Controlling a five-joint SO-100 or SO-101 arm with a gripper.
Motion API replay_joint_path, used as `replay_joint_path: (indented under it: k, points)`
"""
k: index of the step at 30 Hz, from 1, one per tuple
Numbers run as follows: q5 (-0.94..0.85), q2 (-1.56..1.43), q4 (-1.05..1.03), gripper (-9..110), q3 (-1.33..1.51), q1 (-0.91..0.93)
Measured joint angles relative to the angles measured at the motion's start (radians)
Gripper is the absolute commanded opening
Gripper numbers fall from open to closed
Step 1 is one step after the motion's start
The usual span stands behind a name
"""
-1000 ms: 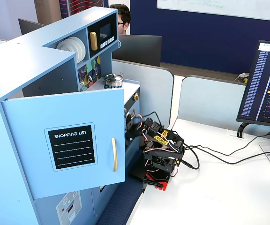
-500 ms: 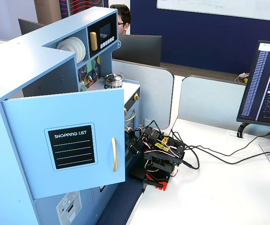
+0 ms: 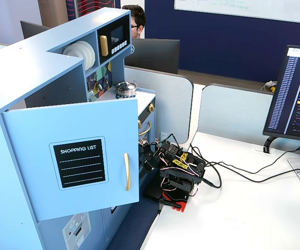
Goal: Pick up the green pineapple from the left cabinet and place it in the green recipient
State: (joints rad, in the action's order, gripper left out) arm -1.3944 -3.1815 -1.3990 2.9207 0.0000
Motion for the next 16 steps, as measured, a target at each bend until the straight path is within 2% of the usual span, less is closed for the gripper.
replay_joint_path:
  k: [7,16]
  points:
    - [-0.098,-0.002,-0.003,22,0.008,0.0]
    - [-0.112,-0.002,-0.009,22,0.009,0.003]
